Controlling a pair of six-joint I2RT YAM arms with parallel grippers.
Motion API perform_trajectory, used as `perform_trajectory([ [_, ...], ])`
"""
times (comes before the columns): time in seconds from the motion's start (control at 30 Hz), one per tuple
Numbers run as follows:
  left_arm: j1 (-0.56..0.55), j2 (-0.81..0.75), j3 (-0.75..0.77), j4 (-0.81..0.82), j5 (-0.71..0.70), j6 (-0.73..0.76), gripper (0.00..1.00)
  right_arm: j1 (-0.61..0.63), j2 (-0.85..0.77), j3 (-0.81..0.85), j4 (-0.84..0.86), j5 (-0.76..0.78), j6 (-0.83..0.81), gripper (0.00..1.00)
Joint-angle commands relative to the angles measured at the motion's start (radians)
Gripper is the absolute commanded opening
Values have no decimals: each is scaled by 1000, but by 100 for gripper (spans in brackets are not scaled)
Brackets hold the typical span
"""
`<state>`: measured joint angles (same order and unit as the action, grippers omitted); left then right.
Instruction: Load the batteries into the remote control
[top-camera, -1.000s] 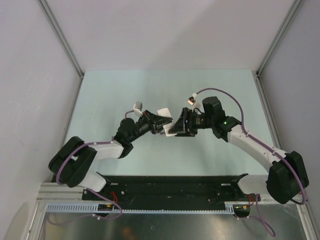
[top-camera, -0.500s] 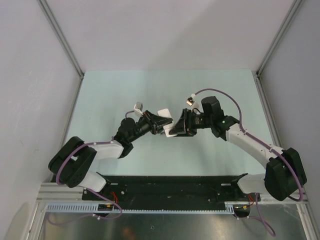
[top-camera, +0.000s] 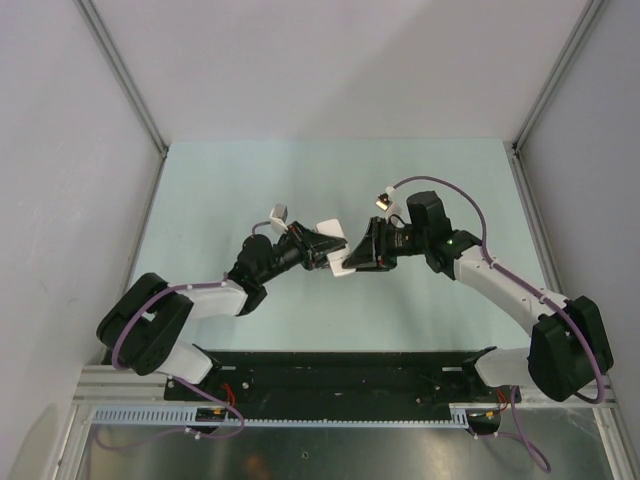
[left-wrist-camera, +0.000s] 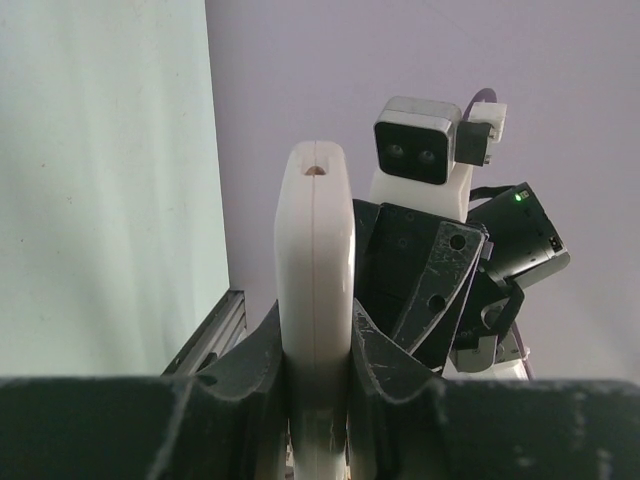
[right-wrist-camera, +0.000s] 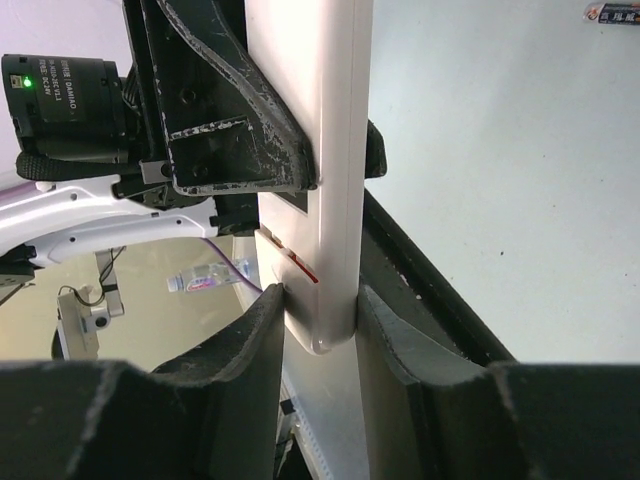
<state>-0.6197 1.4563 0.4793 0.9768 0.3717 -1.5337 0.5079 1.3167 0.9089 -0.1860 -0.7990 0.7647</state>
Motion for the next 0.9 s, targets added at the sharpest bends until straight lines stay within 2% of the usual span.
perform_trajectory([
  [0.0,-5,-25,50,62,50,0,0,-12,12,13,-36,9,-45,35],
  [0.43,-5,-19,41,45,49,6,0,-12,4,25,-27,29,-21,36],
  [0.87,-5,-42,48,-70,58,47,0,-35,29,27,-47,47,-18,34],
])
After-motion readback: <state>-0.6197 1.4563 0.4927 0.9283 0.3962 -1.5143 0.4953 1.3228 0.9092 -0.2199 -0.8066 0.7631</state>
